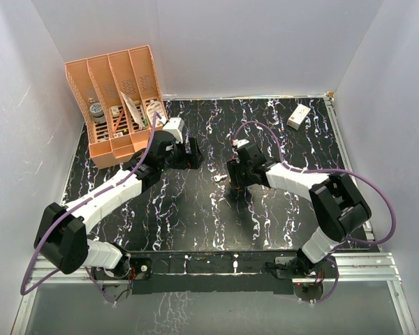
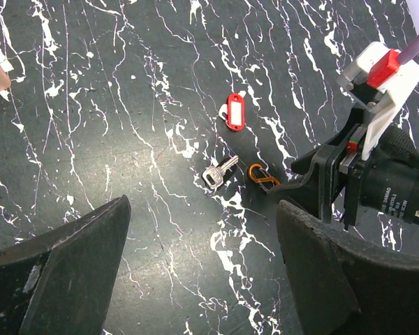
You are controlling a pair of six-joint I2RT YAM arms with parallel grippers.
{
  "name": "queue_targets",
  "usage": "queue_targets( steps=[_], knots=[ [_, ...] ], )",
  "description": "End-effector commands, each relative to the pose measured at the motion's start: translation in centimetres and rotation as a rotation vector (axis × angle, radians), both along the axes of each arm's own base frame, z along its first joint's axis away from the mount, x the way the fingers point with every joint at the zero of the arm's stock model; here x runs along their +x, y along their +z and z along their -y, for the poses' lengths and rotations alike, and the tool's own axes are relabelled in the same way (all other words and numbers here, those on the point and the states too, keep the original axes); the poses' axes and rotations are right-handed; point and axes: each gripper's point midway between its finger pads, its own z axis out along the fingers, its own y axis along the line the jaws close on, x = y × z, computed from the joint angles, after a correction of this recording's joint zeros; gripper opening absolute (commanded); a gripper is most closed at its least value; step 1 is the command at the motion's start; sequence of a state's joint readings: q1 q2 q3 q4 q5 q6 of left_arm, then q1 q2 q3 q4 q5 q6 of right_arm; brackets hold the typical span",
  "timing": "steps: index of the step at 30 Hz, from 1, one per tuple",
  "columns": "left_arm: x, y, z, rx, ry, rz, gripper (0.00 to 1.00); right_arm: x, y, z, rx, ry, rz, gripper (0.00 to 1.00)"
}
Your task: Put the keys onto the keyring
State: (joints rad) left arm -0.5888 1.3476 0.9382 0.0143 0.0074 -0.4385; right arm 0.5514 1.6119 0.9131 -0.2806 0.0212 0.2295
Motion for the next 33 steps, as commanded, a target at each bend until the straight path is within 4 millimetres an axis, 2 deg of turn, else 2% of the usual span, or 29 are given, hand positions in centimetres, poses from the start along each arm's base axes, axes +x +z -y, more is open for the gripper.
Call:
queue_targets(
  steps=[1, 9, 21, 33],
  knots=[
    [0.0, 0.4, 0.1, -0.004, 0.003, 0.011, 0.83, 0.5, 0.2, -1.0, 0.013, 0.038, 0.039, 0.53],
    [0.0, 0.1, -0.1, 0.003, 0.007, 0.007, 0.83, 0.5, -0.4, -1.2, -0.011, 0.054, 0.041, 0.49],
    [0.0, -0.1, -0.2, 0.014, 0.012, 0.005, 0.83, 1.6, -1.0, -0.8, -0.063, 0.039, 0.059, 0.47],
    [0.1, -0.4, -0.3, 0.021, 0.015, 0.001, 0.83, 1.8, -1.1, -1.4, -0.063, 0.059, 0.062, 0.44]
  ],
)
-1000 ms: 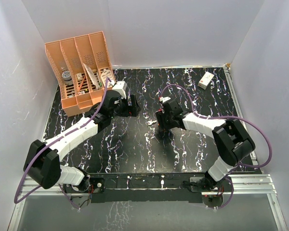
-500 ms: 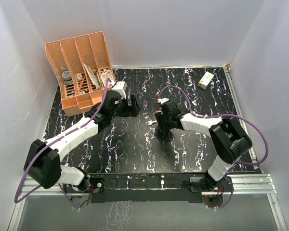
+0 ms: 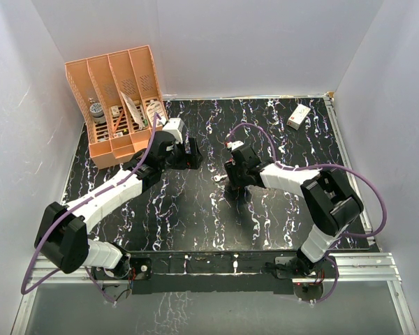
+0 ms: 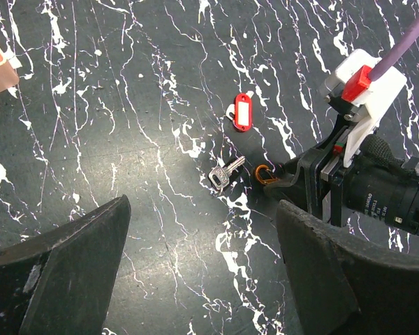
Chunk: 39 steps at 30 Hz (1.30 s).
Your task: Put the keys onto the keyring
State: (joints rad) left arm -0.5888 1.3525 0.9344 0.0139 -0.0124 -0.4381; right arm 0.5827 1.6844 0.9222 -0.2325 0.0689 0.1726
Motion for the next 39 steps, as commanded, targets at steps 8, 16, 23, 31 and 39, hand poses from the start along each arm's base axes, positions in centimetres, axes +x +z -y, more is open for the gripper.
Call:
queue_targets(
  steps=[8, 16, 23, 31, 39],
  knots=[
    [0.0, -0.1, 0.0, 0.012, 0.001, 0.003, 0.83, 1.7, 0.5, -1.0, -0.009, -0.012, 0.04, 0.42],
    [0.0, -0.3, -0.1, 0.018, 0.003, 0.003, 0.83, 2.2, 0.8, -1.0, -0.013, -0.037, 0.049, 0.42],
    [0.1, -0.4, -0.1, 0.022, 0.003, 0.001, 0.83, 2.1, 0.8, -1.0, -0.018, -0.038, 0.047, 0.39],
    [0.1, -0.4, -0.2, 0.023, 0.005, 0.0, 0.83, 1.9, -0.3, -1.0, -0.038, -0.035, 0.02, 0.34],
    [0.0, -0.5, -0.2, 0.027, 0.006, 0.0, 0.83, 1.8, 0.0, -0.7, -0.045, -0.048, 0.025, 0.35]
  ],
)
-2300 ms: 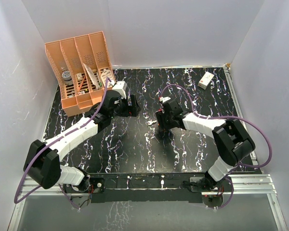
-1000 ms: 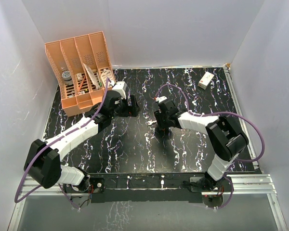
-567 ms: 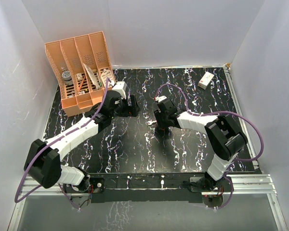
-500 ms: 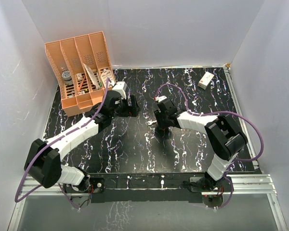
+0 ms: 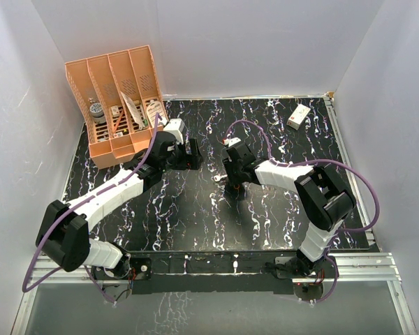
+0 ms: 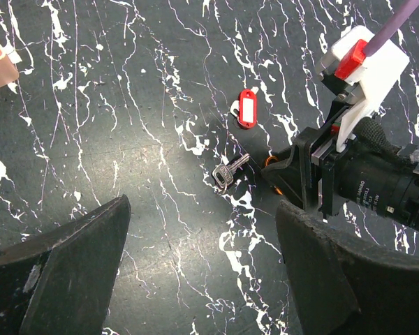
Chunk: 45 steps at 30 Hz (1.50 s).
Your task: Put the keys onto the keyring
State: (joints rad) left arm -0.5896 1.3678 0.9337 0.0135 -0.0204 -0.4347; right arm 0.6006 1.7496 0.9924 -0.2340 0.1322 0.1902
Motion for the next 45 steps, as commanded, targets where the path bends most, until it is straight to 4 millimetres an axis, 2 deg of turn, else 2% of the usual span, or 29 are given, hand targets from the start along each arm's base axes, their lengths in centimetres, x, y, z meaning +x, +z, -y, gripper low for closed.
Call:
queue_targets(
  steps=[1, 15, 17, 45],
  knots=[
    [-0.1, 0.2, -0.2, 0.011, 0.003, 0.011, 0.83, 0.0, 0.1, 0.1, -0.015, -0.017, -0.004, 0.35],
    [-0.1, 0.2, -0.3, 0.015, 0.004, 0.012, 0.83, -0.7, -0.4, 0.9, -0.042, -0.034, -0.022, 0.38],
    [-0.1, 0.2, -0.3, 0.015, 0.006, 0.01, 0.83, -0.5, 0.7, 0.8, -0.024, -0.033, 0.002, 0.38],
    [-0.1, 0.2, -0.4, 0.015, 0.011, 0.011, 0.83, -1.5, 0.4, 1.0, -0.018, -0.024, -0.02, 0.36]
  ],
)
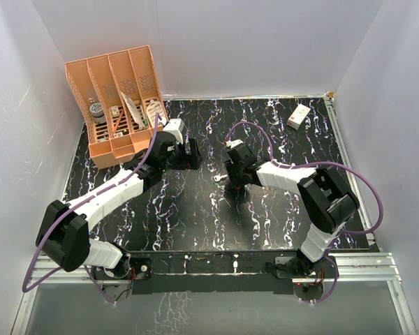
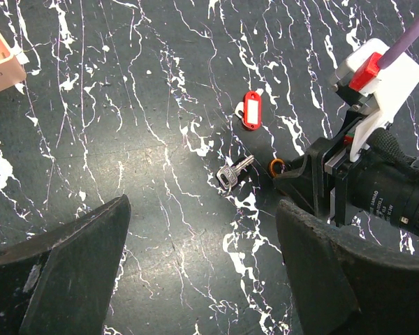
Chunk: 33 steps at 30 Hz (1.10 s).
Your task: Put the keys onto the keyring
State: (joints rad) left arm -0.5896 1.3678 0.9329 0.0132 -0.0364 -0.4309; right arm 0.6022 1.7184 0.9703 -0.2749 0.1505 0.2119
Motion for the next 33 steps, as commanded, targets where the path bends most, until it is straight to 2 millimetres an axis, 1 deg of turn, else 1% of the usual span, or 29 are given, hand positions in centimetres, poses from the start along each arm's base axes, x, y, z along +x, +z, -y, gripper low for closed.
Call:
queue_targets(
  steps=[1, 3, 4, 5, 7, 8, 9, 14, 24, 28, 33],
  knots=[
    [-0.3, 0.3, -0.1, 0.005, -0.002, 0.005, 0.83, -0.4, 0.3, 0.0, -0.001, 0.005, 0.0, 0.36],
    [-0.3, 0.3, -0.2, 0.007, 0.0, 0.004, 0.83, -0.5, 0.2, 0.0, -0.002, 0.007, -0.004, 0.34],
    [-0.3, 0.3, -0.2, 0.006, 0.0, 0.005, 0.83, -0.5, 0.1, 0.0, -0.002, 0.008, -0.007, 0.31],
    [-0.3, 0.3, -0.2, 0.006, 0.0, 0.005, 0.83, -0.5, 0.0, 0.0, -0.002, 0.012, -0.011, 0.23],
    [-0.3, 0.3, -0.2, 0.008, 0.001, 0.006, 0.83, -0.5, -0.2, -0.1, -0.002, 0.014, -0.018, 0.11],
    [-0.3, 0.3, -0.2, 0.009, 0.001, 0.005, 0.83, -0.6, -0.4, -0.1, -0.004, 0.015, -0.022, 0.06],
    [-0.3, 0.3, -0.2, 0.009, 0.001, 0.005, 0.83, -0.6, -0.4, -0.1, -0.005, 0.015, -0.024, 0.04],
    [-0.3, 0.2, -0.2, 0.011, 0.002, 0.006, 0.83, -0.6, -0.4, -0.1, -0.004, 0.015, -0.024, 0.0],
    [-0.2, 0.2, -0.2, 0.012, 0.002, 0.005, 0.83, -0.3, 0.0, 0.0, -0.003, 0.001, -0.006, 0.0],
    [-0.2, 0.1, -0.2, 0.012, 0.002, 0.004, 0.83, 0.2, 1.5, -0.1, 0.022, -0.015, 0.045, 0.0],
    [-0.3, 0.0, -0.2, 0.012, -0.001, 0.002, 0.83, 1.2, 3.9, -0.1, 0.06, -0.044, 0.126, 0.0]
  ],
)
